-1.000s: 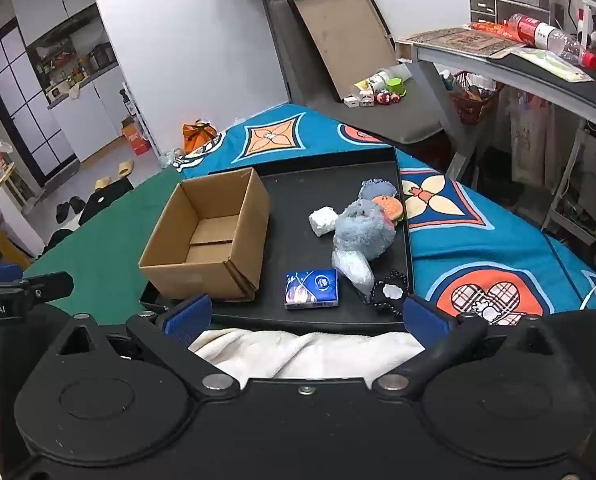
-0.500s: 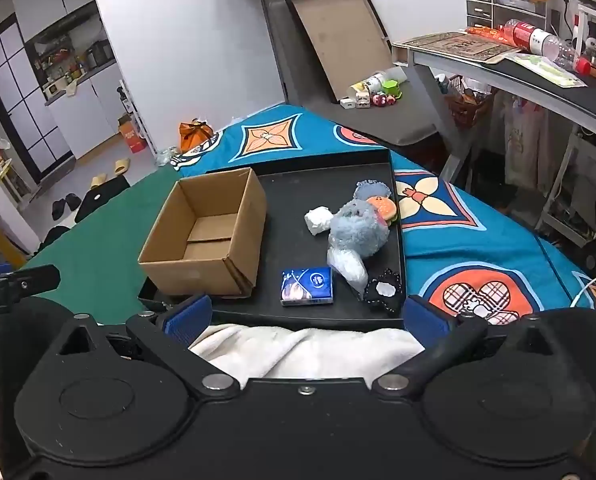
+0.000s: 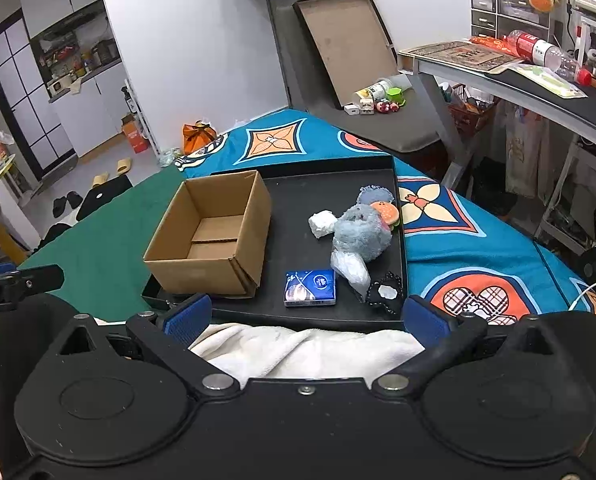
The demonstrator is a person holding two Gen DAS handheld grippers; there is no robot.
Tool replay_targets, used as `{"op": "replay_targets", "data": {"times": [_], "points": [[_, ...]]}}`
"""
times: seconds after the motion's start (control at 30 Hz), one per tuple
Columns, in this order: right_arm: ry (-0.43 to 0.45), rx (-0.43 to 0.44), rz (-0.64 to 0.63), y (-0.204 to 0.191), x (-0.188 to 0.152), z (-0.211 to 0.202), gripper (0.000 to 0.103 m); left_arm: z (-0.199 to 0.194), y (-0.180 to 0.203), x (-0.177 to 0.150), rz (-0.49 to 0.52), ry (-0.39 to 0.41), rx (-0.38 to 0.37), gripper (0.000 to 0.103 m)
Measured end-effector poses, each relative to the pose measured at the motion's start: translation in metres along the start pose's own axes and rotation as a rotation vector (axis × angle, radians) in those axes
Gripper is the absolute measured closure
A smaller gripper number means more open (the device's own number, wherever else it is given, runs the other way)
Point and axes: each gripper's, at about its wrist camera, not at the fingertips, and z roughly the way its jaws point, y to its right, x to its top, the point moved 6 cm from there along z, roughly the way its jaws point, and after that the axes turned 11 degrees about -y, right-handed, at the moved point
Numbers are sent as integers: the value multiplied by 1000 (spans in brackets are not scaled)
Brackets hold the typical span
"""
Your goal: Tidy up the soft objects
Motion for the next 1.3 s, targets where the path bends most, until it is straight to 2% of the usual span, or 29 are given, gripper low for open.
{"op": "replay_targets", "data": {"times": [1.3], "points": [[6, -20, 16, -5, -7, -3, 0, -4, 2, -5, 3, 13, -9, 2]]}}
